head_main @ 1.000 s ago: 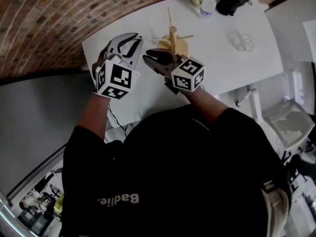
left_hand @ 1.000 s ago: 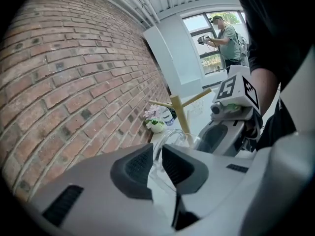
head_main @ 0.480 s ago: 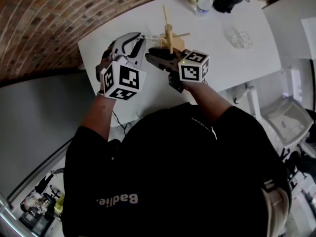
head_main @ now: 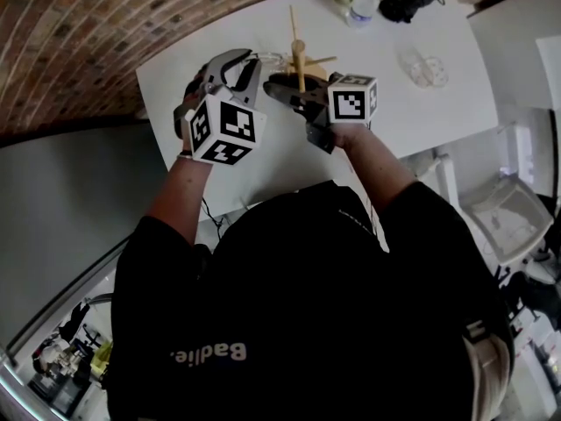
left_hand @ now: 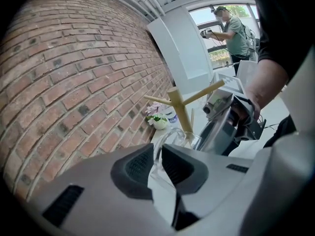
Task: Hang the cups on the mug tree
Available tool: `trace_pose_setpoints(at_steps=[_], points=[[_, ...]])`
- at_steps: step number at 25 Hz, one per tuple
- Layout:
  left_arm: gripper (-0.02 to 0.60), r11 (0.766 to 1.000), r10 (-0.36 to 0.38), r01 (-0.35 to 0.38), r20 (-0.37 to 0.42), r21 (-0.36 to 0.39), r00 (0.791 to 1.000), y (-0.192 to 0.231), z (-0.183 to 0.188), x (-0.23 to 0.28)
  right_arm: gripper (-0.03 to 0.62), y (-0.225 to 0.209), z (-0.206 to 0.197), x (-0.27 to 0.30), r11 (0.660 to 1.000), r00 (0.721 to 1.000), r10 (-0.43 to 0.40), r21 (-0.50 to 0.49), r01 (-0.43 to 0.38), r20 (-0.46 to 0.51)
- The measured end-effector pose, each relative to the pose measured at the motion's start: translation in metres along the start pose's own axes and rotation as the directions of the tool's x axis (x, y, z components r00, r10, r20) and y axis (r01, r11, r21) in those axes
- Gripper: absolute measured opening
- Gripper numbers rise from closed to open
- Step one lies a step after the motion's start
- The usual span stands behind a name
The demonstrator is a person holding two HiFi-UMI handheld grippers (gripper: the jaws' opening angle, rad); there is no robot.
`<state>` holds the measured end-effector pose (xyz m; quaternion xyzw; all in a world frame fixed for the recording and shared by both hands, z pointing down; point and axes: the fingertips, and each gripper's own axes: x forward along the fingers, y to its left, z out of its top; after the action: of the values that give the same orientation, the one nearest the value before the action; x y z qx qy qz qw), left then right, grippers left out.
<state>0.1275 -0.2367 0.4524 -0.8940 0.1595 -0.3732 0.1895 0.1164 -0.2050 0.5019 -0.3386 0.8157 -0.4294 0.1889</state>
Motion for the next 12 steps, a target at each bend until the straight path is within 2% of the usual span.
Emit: trace_pose_setpoints(at_steps=[6, 12], points=[[0.052, 1.000, -0.002, 0.002, -0.020, 0.007, 1.000, -0.0029, -0.0006, 0.0060, 0.156, -0.0027, -0.0002, 0.0005, 0.994, 0.998, 0.058, 0.094, -0.060, 0.022], [0.052, 0.999, 0.011, -0.009, -0.042, 0.031, 0.999, -0.0045, 0.0019, 0.0104, 0.160, -0.0090, 0.0019, -0.0035, 0.973, 0.992, 0.117, 0.195, -0.122, 0.041]])
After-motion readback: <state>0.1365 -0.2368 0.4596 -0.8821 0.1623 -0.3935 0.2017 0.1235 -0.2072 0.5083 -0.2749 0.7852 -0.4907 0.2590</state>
